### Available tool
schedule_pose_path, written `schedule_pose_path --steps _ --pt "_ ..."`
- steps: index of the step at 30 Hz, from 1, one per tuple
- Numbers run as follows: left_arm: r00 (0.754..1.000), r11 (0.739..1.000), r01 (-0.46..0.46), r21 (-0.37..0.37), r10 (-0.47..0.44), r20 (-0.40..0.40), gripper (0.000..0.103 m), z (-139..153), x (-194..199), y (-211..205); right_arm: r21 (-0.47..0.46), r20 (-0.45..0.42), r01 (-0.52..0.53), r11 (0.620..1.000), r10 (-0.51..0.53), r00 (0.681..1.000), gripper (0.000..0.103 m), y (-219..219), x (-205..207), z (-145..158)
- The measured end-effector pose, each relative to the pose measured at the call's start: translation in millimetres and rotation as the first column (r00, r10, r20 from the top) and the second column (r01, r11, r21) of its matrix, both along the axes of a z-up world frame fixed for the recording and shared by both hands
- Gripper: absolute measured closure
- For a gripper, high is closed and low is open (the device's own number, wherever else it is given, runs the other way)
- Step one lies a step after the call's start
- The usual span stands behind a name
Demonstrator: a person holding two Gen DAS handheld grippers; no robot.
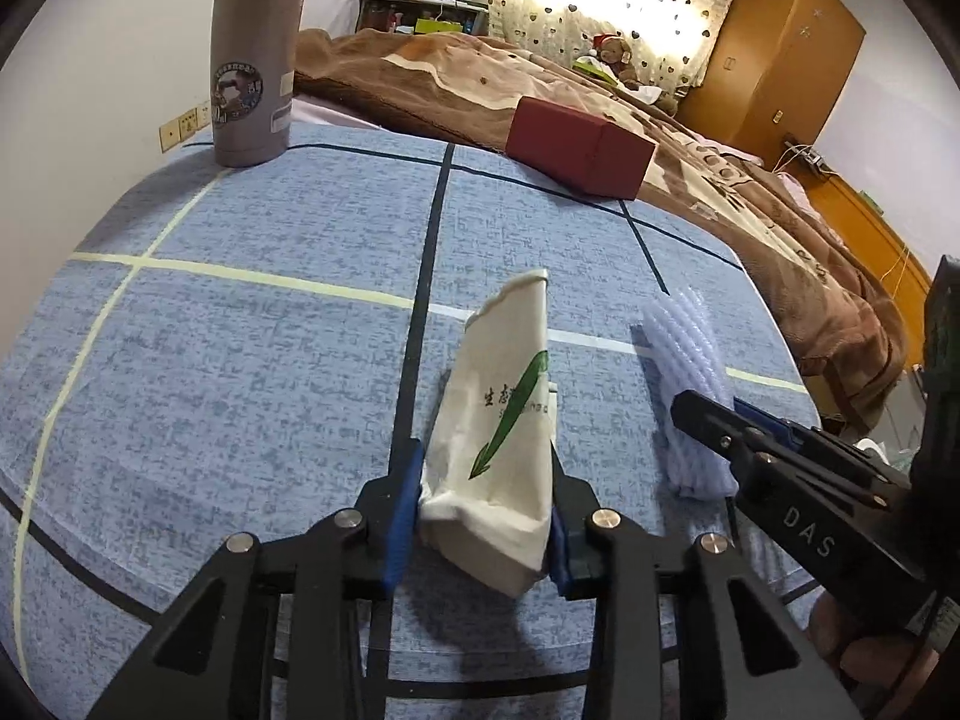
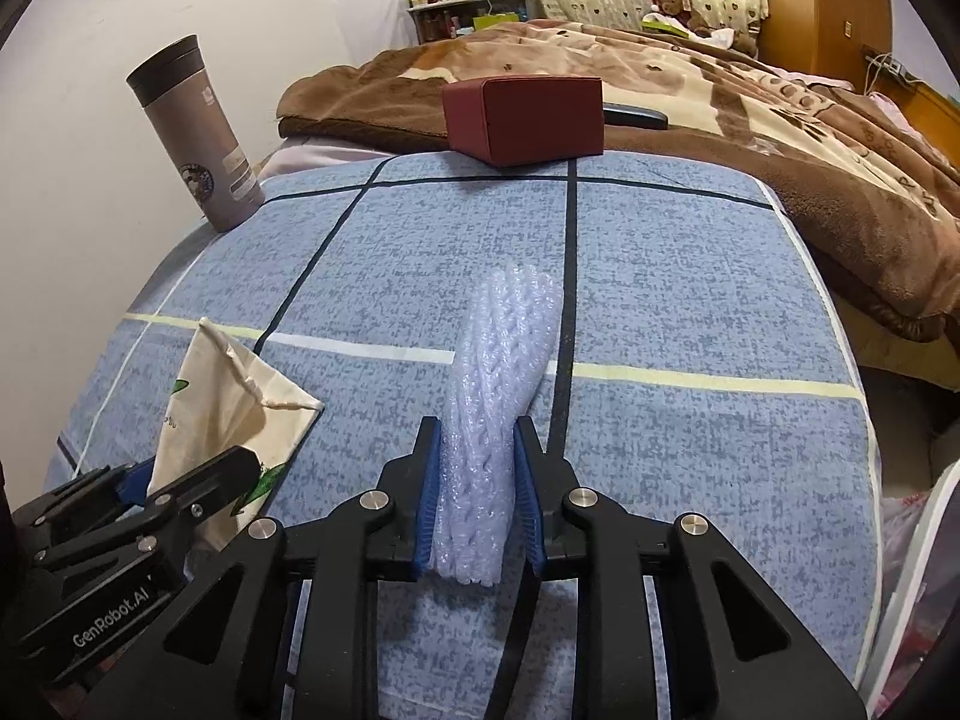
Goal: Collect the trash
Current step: 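Grasp the white foam mesh sleeve with the right tool while the left tool grasps the cream paper bag, then carry the foam sleeve and paper bag over the wastebasket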
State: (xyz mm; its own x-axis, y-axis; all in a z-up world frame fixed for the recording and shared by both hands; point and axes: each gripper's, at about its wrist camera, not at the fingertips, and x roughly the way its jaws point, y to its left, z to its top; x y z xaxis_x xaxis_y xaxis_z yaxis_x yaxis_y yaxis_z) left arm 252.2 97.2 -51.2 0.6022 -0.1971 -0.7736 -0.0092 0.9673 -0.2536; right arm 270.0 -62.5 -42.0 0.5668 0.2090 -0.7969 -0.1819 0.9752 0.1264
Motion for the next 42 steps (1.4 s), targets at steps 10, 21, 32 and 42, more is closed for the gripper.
schedule_pose_path --steps 10,21,32,42 --pt "1.0 1.0 -0.006 0.011 0.006 0.02 0.071 5.4 -6.2 -0.7 0.007 0.02 0.016 1.0 -0.016 1.0 0.08 -5.3 -5.7 2.6" --pt "0.999 1.0 0.002 0.025 -0.003 0.054 0.071 18.0 -19.3 -8.3 0.015 0.045 0.018 1.0 -0.019 0.999 0.081 -11.3 -15.4 7.5" --pt "0.992 0.998 0.047 0.04 -0.051 0.115 0.071 41.9 -44.6 -35.4 0.028 0.11 0.045 0.999 -0.047 0.993 0.081 -33.9 -42.6 28.4" --pt "0.976 0.991 0.124 0.051 -0.131 0.173 0.071 64.2 -65.2 -73.4 0.047 0.169 0.105 0.993 -0.112 0.979 0.081 -68.7 -74.7 48.1"
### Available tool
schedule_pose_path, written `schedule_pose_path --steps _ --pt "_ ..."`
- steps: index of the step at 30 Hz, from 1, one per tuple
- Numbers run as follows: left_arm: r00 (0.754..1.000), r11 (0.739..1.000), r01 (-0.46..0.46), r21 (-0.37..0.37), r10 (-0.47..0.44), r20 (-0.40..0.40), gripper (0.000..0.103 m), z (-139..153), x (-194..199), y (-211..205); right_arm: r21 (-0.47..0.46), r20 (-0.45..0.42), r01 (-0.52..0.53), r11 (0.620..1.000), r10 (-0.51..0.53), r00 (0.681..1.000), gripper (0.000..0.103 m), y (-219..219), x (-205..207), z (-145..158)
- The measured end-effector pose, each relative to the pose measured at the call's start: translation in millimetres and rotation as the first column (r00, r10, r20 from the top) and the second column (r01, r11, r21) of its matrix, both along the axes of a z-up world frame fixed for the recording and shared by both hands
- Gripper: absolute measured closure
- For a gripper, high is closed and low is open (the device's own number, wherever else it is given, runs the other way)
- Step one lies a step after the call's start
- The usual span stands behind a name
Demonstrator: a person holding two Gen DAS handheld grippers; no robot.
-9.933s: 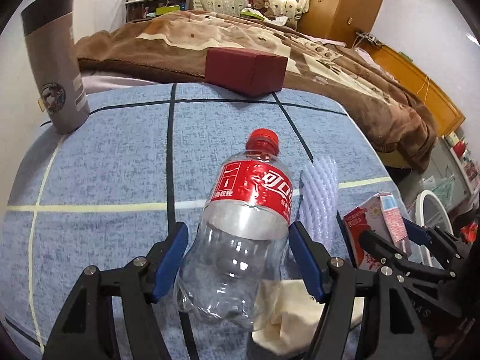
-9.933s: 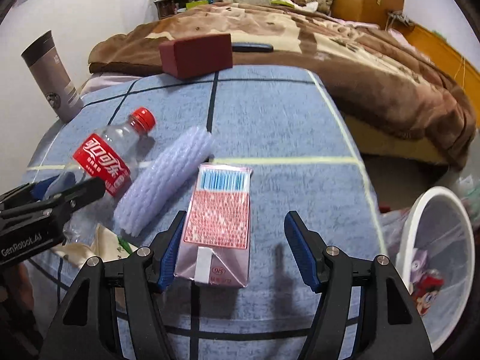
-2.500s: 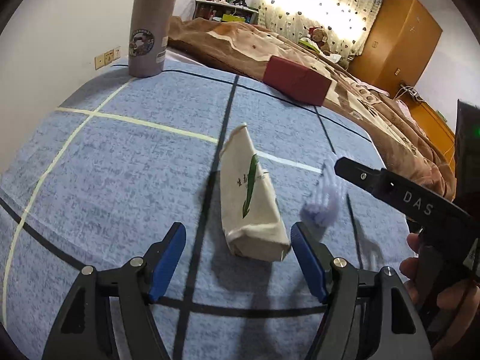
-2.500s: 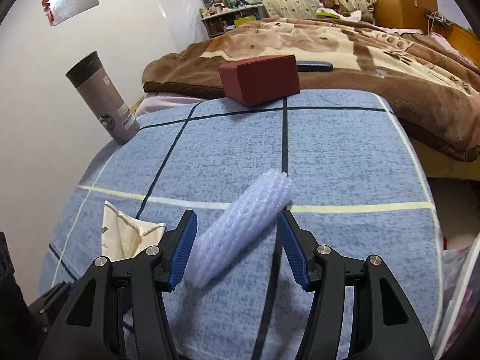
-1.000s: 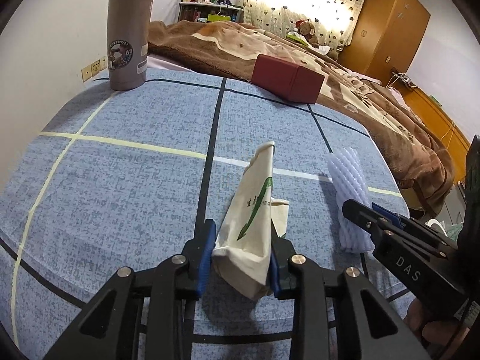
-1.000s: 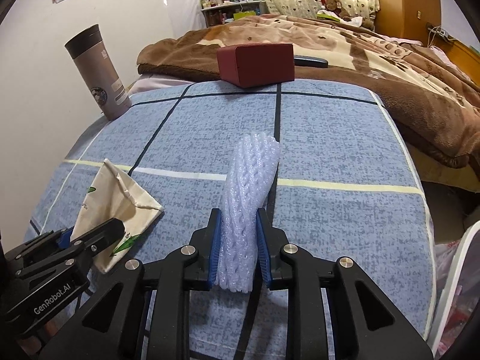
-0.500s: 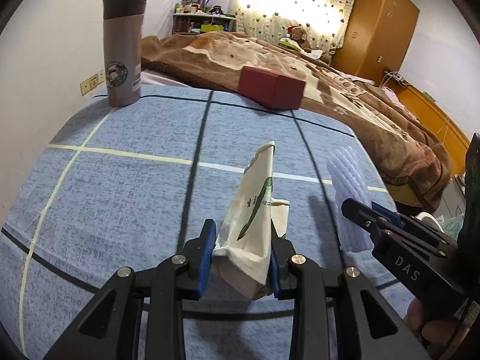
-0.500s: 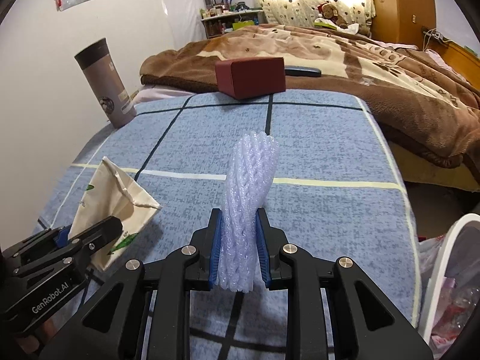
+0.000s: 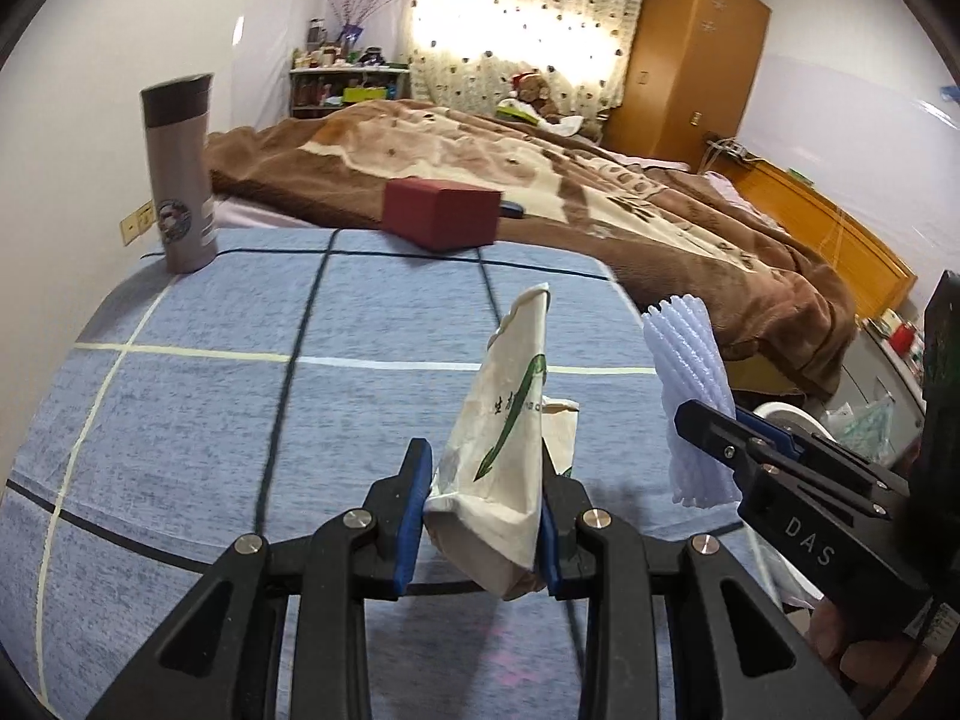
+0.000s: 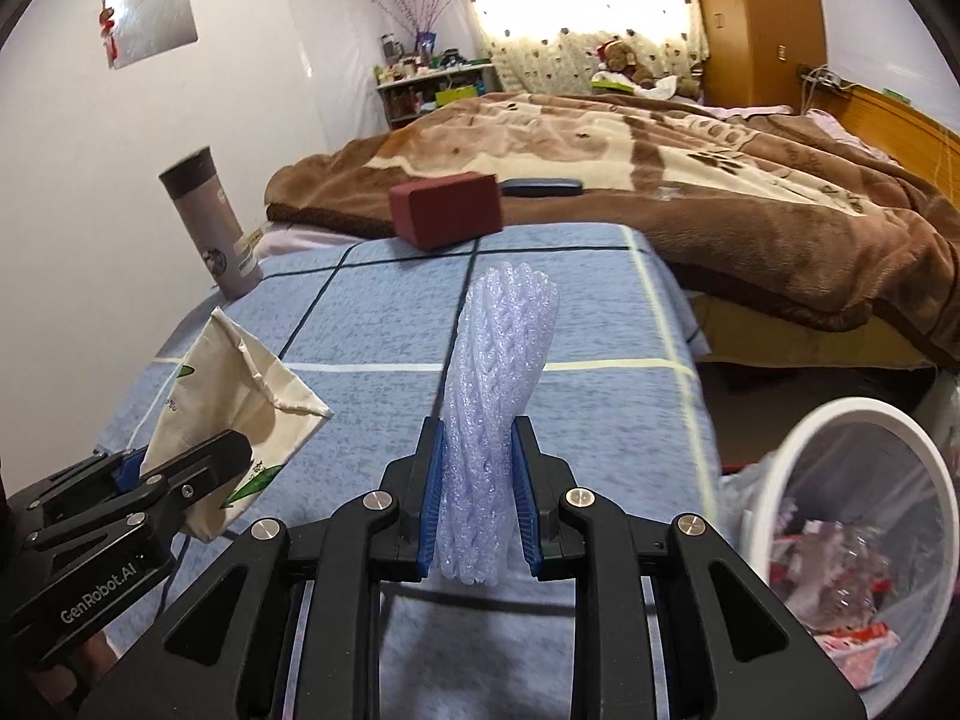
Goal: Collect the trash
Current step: 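Carry the foam sleeve and paper bag over the wastebasket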
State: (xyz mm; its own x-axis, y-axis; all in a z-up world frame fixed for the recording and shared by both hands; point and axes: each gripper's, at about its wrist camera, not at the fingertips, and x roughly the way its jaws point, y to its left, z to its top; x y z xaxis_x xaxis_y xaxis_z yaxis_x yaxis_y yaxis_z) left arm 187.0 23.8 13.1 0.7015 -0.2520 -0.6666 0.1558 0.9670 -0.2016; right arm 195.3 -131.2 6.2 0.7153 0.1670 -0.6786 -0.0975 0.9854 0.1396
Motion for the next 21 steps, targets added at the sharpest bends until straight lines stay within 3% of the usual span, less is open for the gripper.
schedule_pose_path --steps 11,21 --pt "0.994 0.995 0.101 0.015 -0.102 0.05 0.071 17.2 -20.9 -53.6 0.018 0.041 0.088 0.996 -0.088 0.995 0.081 -44.2 -30.7 11.9" --pt "0.973 0.976 0.217 0.022 -0.218 0.078 0.071 26.3 -38.3 -112.2 0.024 0.069 0.178 0.984 -0.18 0.981 0.081 -85.6 -60.3 17.1"
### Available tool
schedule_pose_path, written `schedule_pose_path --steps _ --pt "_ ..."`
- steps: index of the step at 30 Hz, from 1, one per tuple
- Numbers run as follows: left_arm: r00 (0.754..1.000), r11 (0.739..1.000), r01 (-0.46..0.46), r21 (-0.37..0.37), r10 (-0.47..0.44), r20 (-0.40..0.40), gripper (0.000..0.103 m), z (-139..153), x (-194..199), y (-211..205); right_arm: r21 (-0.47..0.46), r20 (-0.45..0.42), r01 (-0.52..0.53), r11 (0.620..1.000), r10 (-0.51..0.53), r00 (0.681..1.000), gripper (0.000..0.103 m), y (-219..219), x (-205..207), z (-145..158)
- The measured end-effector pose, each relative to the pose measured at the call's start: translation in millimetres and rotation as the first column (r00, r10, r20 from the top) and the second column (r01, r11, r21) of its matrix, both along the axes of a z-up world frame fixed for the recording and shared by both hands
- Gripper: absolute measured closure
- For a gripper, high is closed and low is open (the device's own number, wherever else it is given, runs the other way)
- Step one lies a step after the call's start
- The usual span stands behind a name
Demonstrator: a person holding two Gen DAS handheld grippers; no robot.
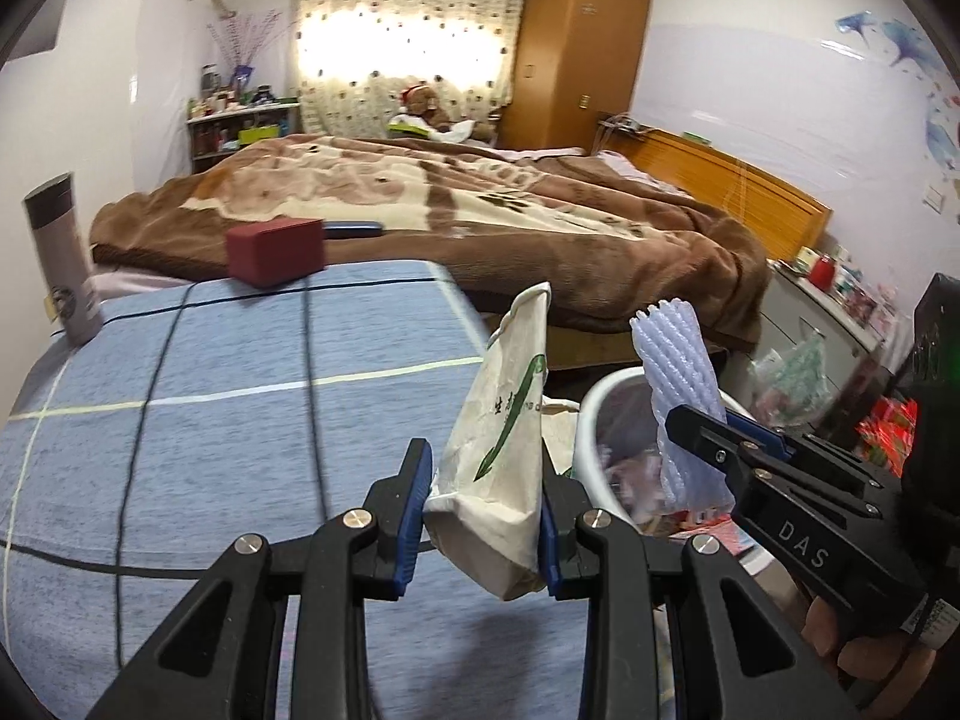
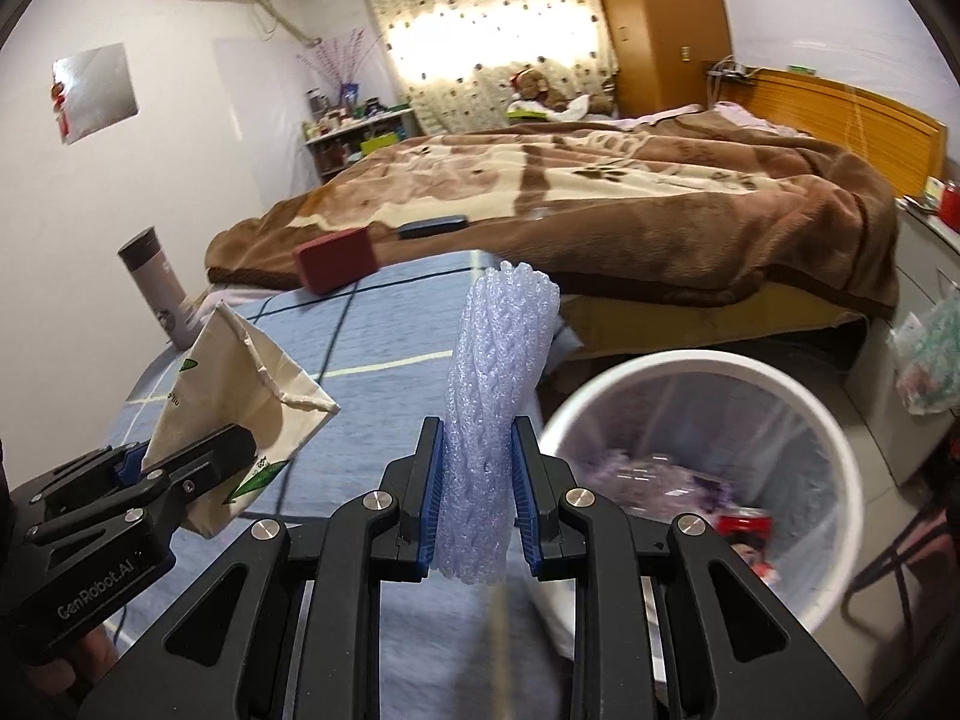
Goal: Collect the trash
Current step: 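Carry the foam sleeve and paper bag over the wastebasket, then open both tools to drop the foam sleeve and paper bag into the wastebasket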
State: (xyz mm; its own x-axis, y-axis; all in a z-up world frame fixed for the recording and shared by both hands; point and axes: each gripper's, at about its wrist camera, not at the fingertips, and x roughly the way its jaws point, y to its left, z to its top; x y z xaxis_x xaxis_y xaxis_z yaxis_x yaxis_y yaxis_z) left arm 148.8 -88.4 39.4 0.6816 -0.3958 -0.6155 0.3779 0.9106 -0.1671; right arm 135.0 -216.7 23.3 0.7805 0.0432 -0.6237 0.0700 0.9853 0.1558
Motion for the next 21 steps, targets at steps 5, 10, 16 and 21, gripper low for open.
schedule_pose_path --steps 5,10,16,21 --pt "0.997 0.997 0.075 0.003 -0.075 0.003 0.071 0.8 -3.4 -34.7 -0.004 0.014 0.072 0.997 -0.072 0.997 0.081 -29.0 -12.4 4.6" --pt "0.989 0.989 0.147 0.016 -0.147 -0.008 0.071 -1.0 -3.7 -72.3 -0.01 0.017 0.134 0.991 -0.134 0.991 0.081 -55.6 -21.4 3.8" --pt "0.977 0.978 0.208 0.022 -0.206 -0.059 0.07 -15.7 -2.4 -108.7 -0.005 -0.018 0.193 0.981 -0.193 0.981 0.08 -83.4 -25.8 -8.5" --pt "0.973 0.974 0.22 0.046 -0.216 -0.084 0.07 -26.7 0.1 -129.5 0.001 -0.055 0.217 0.976 -0.217 0.975 0.08 -101.8 -24.4 -20.4"
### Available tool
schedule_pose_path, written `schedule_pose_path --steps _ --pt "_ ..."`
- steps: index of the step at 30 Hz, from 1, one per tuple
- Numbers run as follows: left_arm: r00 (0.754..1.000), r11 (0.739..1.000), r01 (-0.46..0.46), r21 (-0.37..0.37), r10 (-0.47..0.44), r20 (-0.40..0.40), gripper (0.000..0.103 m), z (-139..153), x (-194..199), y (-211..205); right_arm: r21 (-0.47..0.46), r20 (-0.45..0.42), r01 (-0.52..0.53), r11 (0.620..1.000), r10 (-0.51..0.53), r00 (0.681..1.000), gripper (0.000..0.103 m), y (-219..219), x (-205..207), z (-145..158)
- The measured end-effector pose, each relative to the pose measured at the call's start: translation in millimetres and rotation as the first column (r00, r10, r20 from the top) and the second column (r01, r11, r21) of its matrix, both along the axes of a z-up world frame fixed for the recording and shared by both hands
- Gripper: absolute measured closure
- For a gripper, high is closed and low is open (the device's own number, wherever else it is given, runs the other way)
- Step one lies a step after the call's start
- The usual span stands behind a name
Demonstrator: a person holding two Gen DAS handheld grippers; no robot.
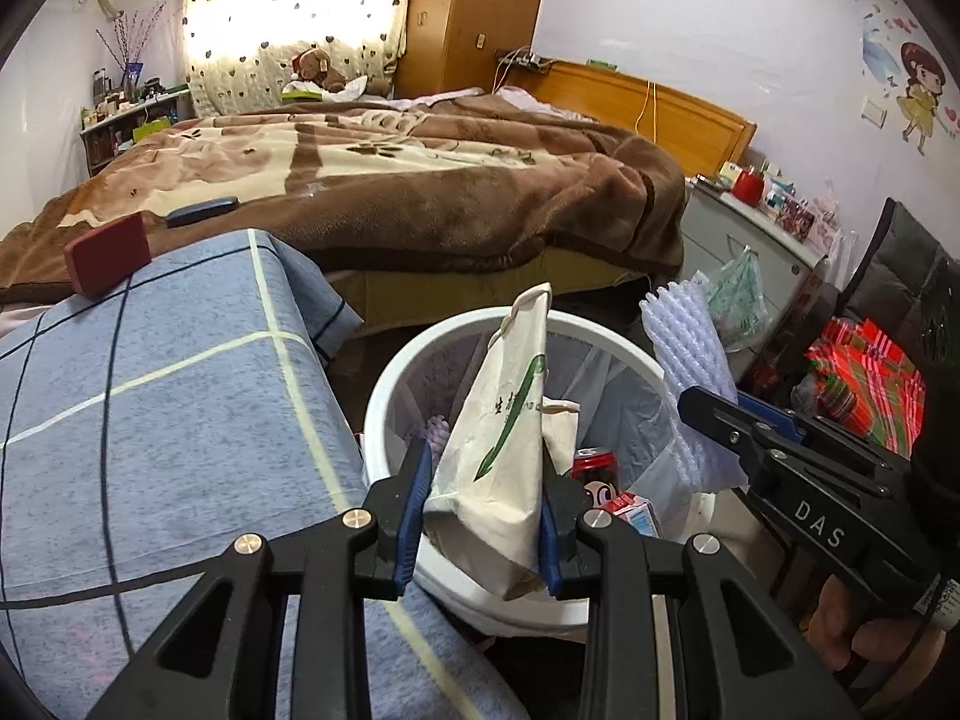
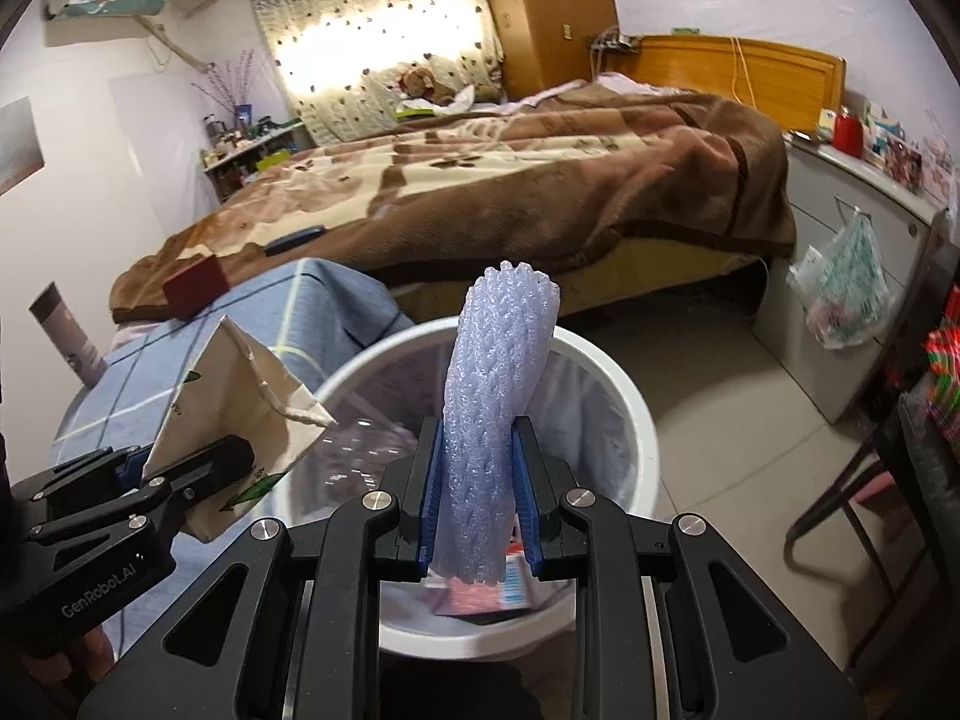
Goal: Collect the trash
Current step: 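Open both tools to drop the foam sleeve and paper bag into the wastebasket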
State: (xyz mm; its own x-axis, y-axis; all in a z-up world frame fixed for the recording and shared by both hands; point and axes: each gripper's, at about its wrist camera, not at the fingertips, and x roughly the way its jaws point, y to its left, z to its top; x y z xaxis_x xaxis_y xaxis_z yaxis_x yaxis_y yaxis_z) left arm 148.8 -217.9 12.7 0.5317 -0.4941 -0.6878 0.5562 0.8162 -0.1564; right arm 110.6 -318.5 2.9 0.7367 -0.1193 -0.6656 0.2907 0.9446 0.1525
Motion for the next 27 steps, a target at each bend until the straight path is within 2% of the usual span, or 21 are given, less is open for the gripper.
schedule_pose_path --steps 3,7,10,12,13,14,16,19,27 --pt "1.0 1.0 -0.002 0.027 0.003 -0.022 0.07 -7.8 6.3 -8.6 0.011 -0.024 0.013 1.0 -0.013 1.0 0.08 -9.3 -0.3 -8.4" --pt "0.999 1.0 0.003 0.014 -0.002 -0.038 0.07 -11.7 8.2 -15.2 0.012 -0.057 0.013 1.0 -0.012 0.998 0.078 -14.9 2.3 -17.6" --pt "1.0 0.999 0.003 0.033 -0.002 -0.023 0.07 -12.7 6.9 -21.1 0.015 -0.075 0.004 1.0 -0.003 0.997 0.078 -17.1 2.4 -21.3" --pt "0.999 1.0 0.003 0.011 -0.003 -0.049 0.063 -13.0 9.0 -20.9 0.006 -0.082 0.002 1.0 -0.001 0.997 0.078 -17.6 2.2 -22.1" --pt "0.999 1.0 -0.003 0.009 0.003 -0.054 0.05 -13.0 9.9 -20.6 -0.001 -0.083 0.005 1.0 -0.005 0.997 0.077 -18.5 2.5 -22.0" --pt "0.999 1.0 -0.004 0.014 0.004 -0.045 0.045 -11.7 8.4 -20.6 -0.005 -0.086 0.011 1.0 -0.011 0.996 0.076 -18.8 2.0 -21.6" --pt "1.0 1.0 0.01 0.014 -0.01 -0.015 0.045 -8.4 3.9 -21.3 -0.007 -0.087 0.017 1.0 -0.018 0.996 0.071 -20.1 0.6 -21.1" --pt "1.0 1.0 0.0 0.006 0.0 -0.014 0.04 -6.1 3.1 -19.9 -0.006 -0.083 0.026 1.0 -0.027 0.996 0.048 -22.1 -1.1 -20.8" --pt "1.0 1.0 -0.016 -0.018 0.016 -0.008 0.035 -2.9 1.5 -10.2 -0.018 -0.06 0.04 0.999 -0.041 0.997 0.047 -19.2 -4.2 -17.5"
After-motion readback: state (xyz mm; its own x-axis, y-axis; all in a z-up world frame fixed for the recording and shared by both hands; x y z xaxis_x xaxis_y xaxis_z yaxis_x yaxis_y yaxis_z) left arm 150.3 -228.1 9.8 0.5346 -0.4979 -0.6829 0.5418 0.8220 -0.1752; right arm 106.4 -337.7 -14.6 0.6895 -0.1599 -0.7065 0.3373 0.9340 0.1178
